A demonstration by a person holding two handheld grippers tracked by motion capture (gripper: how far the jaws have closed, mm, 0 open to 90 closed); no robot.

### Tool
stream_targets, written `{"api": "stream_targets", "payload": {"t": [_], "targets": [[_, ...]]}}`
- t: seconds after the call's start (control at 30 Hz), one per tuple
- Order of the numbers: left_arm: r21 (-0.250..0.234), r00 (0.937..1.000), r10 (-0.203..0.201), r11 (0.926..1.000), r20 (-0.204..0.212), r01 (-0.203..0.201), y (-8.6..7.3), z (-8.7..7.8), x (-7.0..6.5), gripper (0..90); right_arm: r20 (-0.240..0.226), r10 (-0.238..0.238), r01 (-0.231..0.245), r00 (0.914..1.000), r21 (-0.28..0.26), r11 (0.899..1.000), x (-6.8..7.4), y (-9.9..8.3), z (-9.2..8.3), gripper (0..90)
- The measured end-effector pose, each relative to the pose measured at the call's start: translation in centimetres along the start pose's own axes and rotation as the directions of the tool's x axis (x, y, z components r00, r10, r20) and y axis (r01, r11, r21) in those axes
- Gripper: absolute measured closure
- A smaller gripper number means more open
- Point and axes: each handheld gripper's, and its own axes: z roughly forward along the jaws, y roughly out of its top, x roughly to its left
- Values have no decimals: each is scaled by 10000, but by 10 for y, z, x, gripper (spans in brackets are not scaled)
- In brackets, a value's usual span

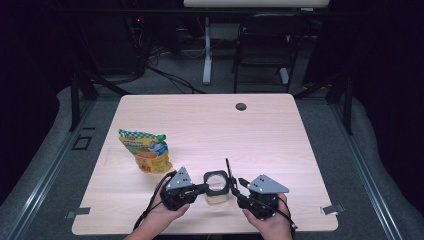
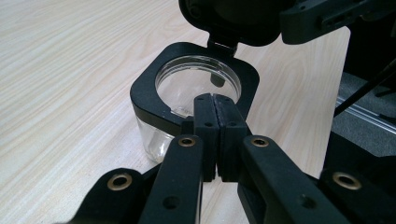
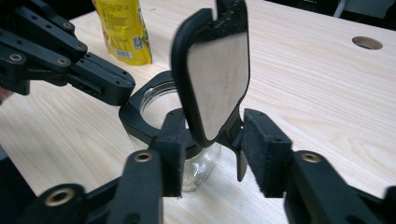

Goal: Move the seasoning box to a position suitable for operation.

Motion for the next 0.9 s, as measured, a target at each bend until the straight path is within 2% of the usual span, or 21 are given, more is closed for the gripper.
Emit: {"api": "stream_targets", "payload": {"t": [0.07,0.27,0.57,0.9], "targets": [[51,10000,-10,10000,-48,11,0,0,0,890,-108,152,-152,9998,-15,9999,-1,-1,-1,674],[49,10000,-5,10000,-52,5,0,0,0,890,-164,152,-152,9997,13,9999,-2,-3,-4,734],[-29,10000,3,10000,26,-3,0,0,0,889,-218,355,-354,9991,7,9994,-5,-5,-5,756],[-9,10000,-3,10000,18,3,0,0,0,885,-251,342,-342,9991,37,9994,-5,-5,-4,770]]}}
